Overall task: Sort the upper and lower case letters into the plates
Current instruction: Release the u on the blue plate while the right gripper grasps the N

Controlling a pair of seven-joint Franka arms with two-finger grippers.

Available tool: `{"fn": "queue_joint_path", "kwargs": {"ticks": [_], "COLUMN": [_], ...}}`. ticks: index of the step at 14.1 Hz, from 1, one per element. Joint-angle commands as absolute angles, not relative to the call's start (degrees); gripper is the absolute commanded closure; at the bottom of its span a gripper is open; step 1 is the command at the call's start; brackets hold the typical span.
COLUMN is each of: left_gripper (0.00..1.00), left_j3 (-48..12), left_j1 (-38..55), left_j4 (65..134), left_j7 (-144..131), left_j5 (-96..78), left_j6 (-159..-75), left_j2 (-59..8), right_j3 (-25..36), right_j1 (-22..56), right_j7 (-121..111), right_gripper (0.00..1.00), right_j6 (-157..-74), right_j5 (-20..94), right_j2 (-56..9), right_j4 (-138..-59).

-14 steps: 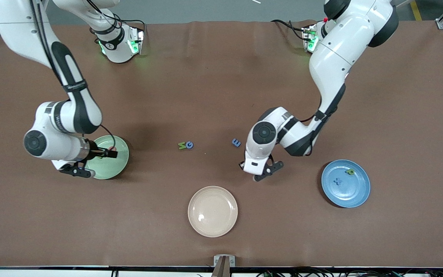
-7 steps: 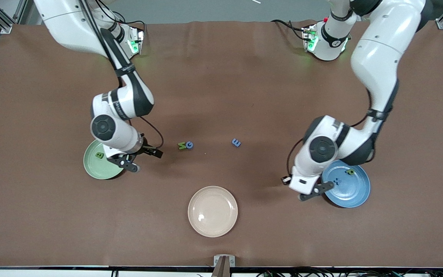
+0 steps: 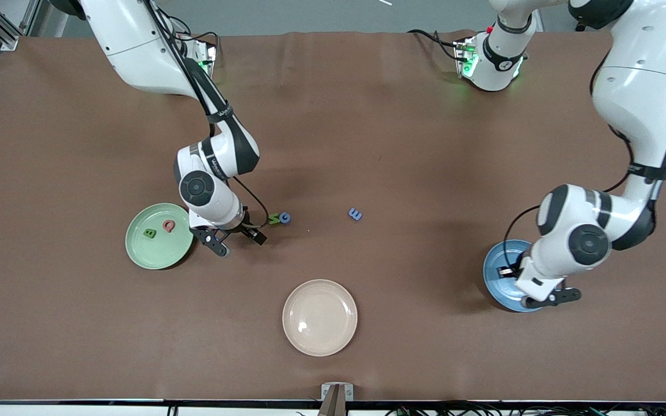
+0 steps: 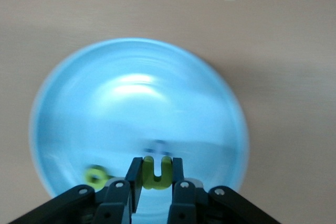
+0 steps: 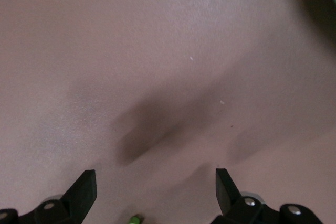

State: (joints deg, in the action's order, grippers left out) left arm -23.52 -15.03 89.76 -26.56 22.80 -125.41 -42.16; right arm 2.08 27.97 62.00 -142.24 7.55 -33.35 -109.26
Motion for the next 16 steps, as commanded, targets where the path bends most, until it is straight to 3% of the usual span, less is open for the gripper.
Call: {"fn": "queue_joint_path", "kwargs": {"ticks": [1,10,15,16], "left_gripper": [0.92,0.89,0.71,0.53], "left_j3": [-24.35,-24.26,-24.26,-24.26], "left_j1": [-16.26,-15.29,-15.29,-15.21], "left_j4": [91.06,90.88,90.88,90.88], "left_j7": [-25.14,-26.02,-26.01,-26.19], "left_j5": [23.64,23.64,23.73,23.64], "left_j6": [-125.86,-127.35,-128.23,-128.23], "left_j2": [-42.01,-43.41,-44.21,-44.21], "right_j3": [2.72,2.72,2.72,2.72], "right_j1": [30.75,34.36,34.89,35.24], "right_j7": [70.72,79.36,80.94,81.64], "right_gripper": [0.02,0.25,0.58,0.67], "right_j6": [-143.26,-143.09,-142.82,-142.56], "right_j5": [7.56,7.47,7.56,7.56], "right_j2": [-33.75,-35.24,-35.16,-35.16], "right_j4": [-109.51,-109.25,-109.25,-109.25]}}
